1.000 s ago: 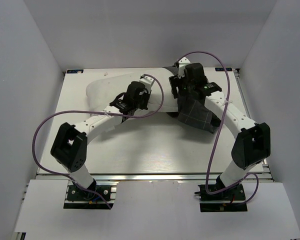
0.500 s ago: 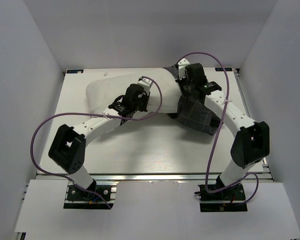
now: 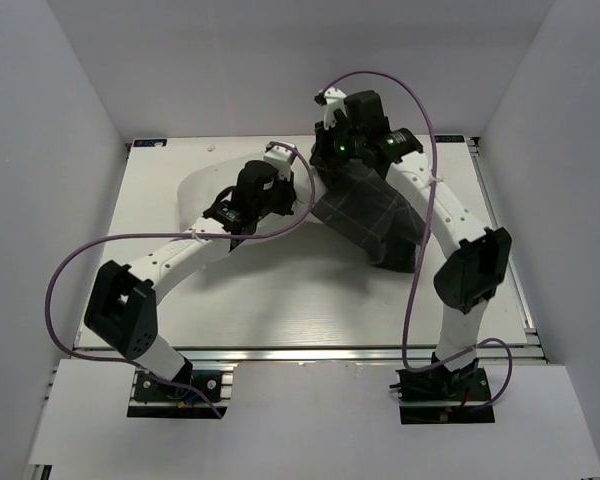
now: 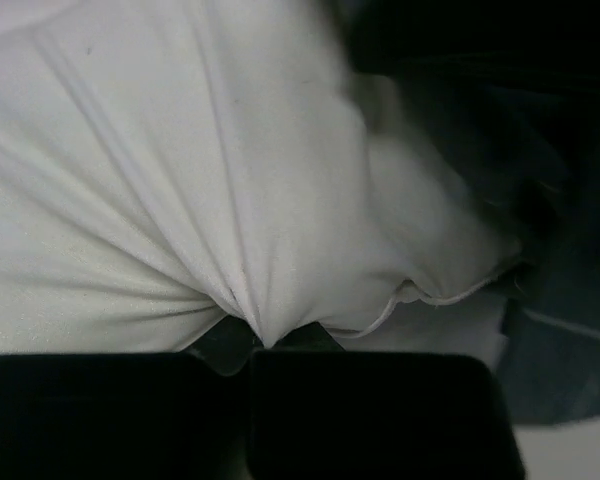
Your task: Put the pillow into the pillowcase
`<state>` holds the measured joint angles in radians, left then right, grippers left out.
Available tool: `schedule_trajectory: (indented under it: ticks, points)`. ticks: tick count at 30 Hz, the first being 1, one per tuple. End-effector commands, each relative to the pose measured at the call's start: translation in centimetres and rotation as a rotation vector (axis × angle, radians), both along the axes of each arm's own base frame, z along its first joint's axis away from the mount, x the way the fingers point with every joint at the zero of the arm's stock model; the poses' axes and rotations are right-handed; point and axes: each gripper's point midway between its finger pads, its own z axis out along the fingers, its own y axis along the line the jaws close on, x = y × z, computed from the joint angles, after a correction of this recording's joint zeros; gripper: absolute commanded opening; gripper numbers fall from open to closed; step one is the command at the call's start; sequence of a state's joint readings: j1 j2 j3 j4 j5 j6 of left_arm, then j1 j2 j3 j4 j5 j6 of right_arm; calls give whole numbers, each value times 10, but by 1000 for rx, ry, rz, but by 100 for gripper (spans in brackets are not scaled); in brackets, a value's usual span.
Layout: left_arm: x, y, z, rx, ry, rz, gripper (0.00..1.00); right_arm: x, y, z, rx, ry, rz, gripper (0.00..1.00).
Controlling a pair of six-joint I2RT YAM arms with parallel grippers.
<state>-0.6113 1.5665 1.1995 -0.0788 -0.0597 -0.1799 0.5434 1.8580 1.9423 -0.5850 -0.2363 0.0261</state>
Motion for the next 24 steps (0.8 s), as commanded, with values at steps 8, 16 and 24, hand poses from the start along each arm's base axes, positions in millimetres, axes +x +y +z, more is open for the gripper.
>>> schedule_trajectory:
  ticks: [8,16,24]
  points:
    - [-56,-21,185,-476,-304,-179,0,30,-1,15,232,208,-56,0]
    - [-35,-32,114,-456,-168,-119,0,-96,60,73,279,185,345,0]
    - [-11,-4,74,-427,-161,92,0,-117,56,99,337,190,376,0]
